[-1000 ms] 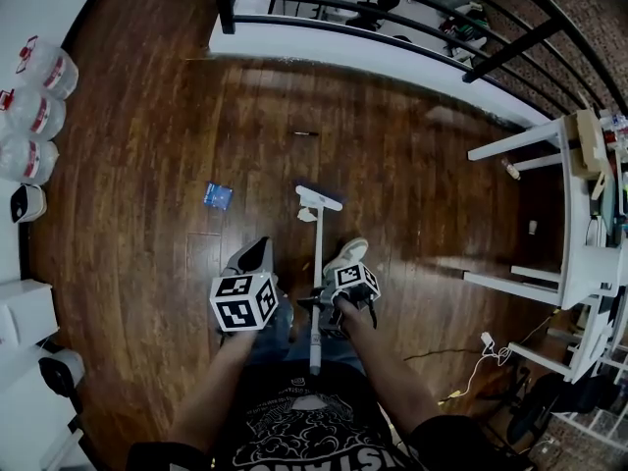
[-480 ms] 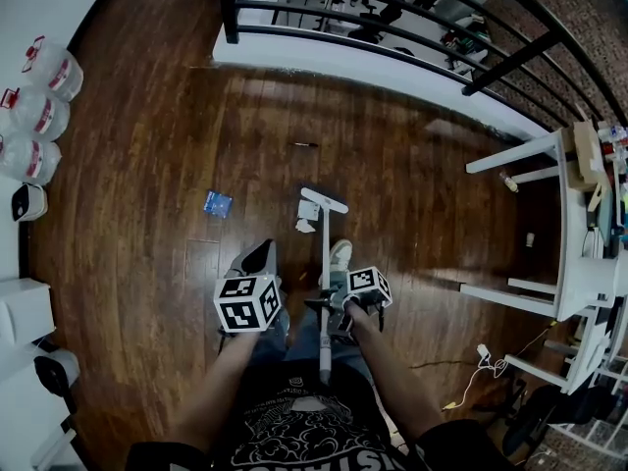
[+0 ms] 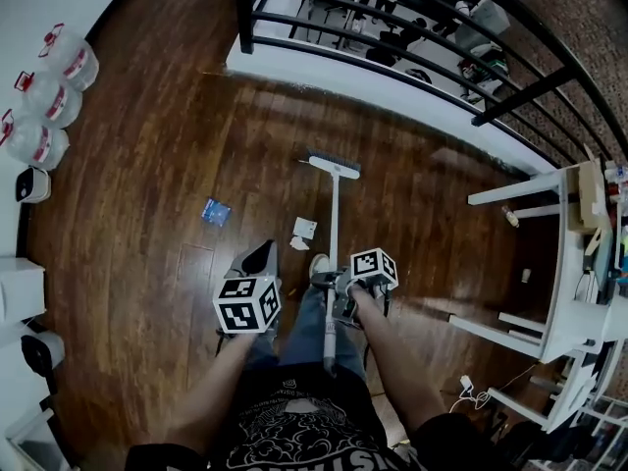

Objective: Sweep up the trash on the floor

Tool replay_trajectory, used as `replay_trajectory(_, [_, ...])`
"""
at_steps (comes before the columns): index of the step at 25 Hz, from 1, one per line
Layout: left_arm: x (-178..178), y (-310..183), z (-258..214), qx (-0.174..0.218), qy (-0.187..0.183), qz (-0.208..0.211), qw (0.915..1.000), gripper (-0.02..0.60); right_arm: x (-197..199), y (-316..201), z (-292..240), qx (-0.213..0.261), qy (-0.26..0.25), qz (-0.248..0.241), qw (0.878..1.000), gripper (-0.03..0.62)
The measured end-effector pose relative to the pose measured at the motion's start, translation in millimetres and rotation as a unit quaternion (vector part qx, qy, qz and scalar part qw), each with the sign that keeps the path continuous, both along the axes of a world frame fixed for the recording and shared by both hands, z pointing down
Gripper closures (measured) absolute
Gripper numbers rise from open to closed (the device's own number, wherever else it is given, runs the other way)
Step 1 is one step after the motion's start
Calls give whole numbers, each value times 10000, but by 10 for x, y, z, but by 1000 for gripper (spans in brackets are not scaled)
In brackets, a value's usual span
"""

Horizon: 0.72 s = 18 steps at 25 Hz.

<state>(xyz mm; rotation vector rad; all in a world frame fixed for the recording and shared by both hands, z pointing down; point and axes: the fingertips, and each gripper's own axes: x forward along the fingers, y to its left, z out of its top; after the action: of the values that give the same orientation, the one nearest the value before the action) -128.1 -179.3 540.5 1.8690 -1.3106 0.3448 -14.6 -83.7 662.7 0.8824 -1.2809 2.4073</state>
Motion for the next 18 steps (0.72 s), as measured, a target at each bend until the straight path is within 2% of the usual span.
replay_trajectory(4, [191, -202, -59, -9, -50, -208, 9998, 577, 186, -492, 62, 79, 8, -424, 9991, 583])
replay_trajectory(10, [382, -455, -17, -171, -257, -500, 9983, 577, 404, -1180, 355, -87, 147, -1044, 9944, 594])
replay_trajectory(18, [351, -592, 89, -329, -505, -1090, 9922, 577, 638, -1586, 868, -576, 599, -1801, 9801, 594])
